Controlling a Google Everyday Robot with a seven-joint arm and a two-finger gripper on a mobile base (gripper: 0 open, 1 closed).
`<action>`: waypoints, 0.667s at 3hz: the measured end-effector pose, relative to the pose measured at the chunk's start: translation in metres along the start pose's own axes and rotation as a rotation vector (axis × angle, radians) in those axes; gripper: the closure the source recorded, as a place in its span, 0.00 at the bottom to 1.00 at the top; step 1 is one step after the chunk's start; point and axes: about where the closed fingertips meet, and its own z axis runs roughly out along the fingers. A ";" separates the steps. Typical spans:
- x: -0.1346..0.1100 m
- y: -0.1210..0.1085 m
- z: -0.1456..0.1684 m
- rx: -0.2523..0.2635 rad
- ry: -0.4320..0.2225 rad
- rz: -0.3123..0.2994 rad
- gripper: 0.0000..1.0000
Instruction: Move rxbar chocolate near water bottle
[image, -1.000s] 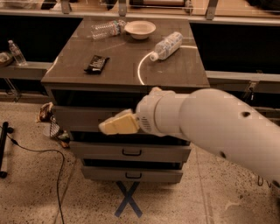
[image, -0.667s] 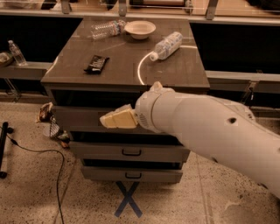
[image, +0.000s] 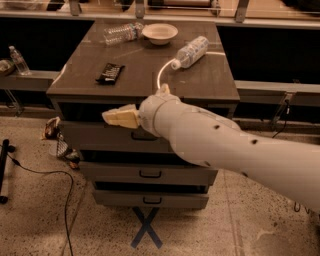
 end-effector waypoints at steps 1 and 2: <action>-0.006 -0.008 0.043 0.033 -0.057 0.011 0.00; -0.027 -0.014 0.096 0.105 -0.085 -0.021 0.00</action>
Offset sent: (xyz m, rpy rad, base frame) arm 0.1313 0.1065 0.0021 0.0165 -0.0695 -0.1746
